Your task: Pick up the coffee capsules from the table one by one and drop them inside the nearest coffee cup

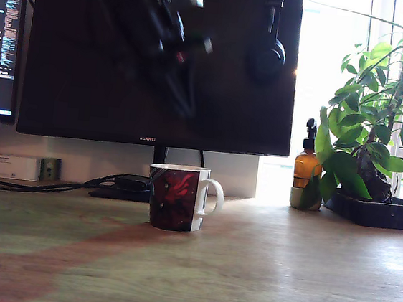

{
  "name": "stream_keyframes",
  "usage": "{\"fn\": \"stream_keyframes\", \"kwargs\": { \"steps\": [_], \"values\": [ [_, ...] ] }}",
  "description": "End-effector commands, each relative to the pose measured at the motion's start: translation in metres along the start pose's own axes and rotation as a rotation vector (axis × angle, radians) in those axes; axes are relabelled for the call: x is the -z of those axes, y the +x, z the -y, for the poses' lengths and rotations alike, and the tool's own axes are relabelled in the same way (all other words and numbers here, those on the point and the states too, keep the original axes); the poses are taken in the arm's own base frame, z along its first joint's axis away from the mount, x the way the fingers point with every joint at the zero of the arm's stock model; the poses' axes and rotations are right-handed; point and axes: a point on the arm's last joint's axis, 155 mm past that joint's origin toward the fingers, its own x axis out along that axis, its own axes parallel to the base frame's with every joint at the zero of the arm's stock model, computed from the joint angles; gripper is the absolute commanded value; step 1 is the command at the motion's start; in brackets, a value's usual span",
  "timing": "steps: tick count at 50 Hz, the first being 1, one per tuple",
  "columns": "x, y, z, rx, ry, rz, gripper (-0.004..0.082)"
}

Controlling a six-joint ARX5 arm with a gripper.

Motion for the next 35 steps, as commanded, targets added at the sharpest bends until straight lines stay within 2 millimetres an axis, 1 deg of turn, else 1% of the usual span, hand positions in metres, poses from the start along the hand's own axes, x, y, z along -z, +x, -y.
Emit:
{"fn": "stream_keyframes", "kwargs": {
  "steps": [1, 9, 16, 23, 35],
  "values": [
    [0.007, -0.01, -0.005, -0.013, 0.002, 0.011, -0.0019],
    [0.007, -0.036, -0.013, -0.039, -0.009, 0.065, -0.0019],
    [0.014, -0.055, -0.026, -0.073, -0.03, 0.1, -0.0019],
    [0.025, -0.071, -0.044, -0.118, -0.059, 0.137, -0.0019],
    [0.053, -0.098, -0.074, -0.193, -0.122, 0.174, -0.0019]
  ]
}}
